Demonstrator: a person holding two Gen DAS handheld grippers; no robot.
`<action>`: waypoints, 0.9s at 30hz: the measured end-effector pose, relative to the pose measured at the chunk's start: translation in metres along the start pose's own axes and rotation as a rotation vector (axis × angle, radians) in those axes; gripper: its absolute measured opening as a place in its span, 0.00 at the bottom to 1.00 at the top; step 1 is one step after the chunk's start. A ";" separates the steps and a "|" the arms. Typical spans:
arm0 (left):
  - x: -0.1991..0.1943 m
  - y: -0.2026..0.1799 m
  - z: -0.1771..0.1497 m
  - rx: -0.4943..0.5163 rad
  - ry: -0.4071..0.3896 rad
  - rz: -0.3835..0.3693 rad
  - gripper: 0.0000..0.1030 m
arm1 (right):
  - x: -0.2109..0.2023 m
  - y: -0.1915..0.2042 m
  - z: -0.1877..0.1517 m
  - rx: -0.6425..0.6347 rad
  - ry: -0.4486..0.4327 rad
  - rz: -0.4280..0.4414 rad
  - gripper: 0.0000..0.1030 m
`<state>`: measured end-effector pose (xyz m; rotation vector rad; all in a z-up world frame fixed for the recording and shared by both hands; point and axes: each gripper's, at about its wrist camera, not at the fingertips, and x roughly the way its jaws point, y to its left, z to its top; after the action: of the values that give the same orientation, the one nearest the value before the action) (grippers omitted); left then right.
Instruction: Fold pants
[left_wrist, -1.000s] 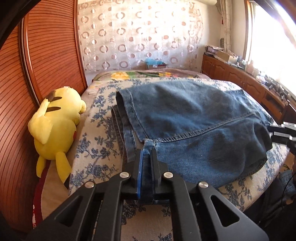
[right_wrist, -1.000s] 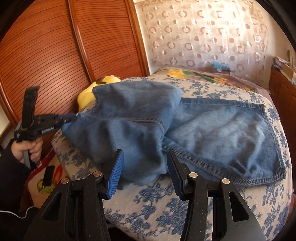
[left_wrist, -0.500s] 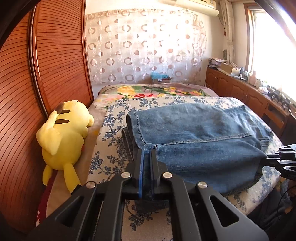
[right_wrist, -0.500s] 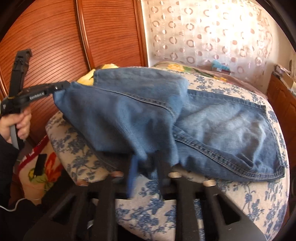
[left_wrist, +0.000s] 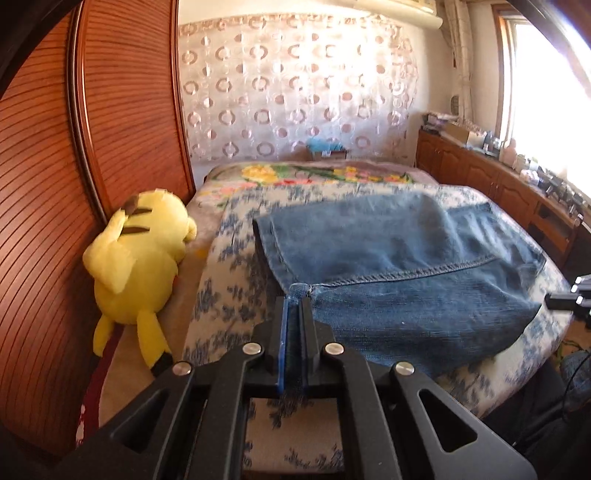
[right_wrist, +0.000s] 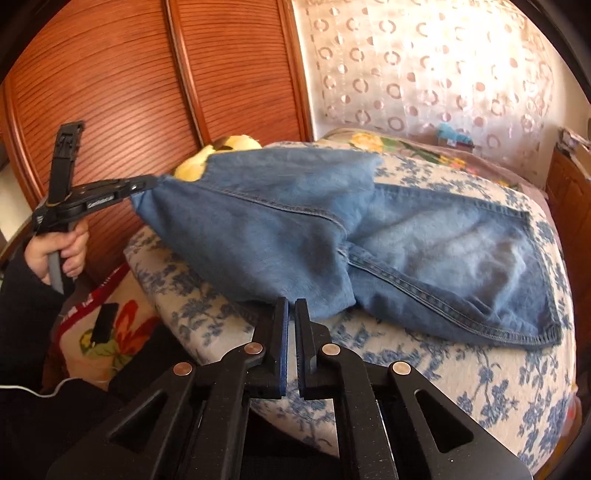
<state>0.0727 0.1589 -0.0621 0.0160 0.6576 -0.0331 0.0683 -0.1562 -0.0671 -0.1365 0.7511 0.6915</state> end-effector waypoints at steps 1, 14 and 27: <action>0.002 0.000 -0.003 -0.001 0.010 0.002 0.03 | -0.001 -0.002 0.000 0.005 -0.002 0.000 0.01; 0.005 0.001 -0.008 -0.011 0.033 -0.011 0.25 | 0.033 -0.012 0.030 0.019 -0.047 -0.040 0.20; 0.021 0.007 0.013 -0.016 0.024 -0.044 0.49 | 0.049 -0.032 0.013 0.070 0.019 -0.067 0.21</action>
<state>0.0974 0.1651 -0.0647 -0.0134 0.6817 -0.0706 0.1216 -0.1506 -0.0947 -0.1041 0.7848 0.6004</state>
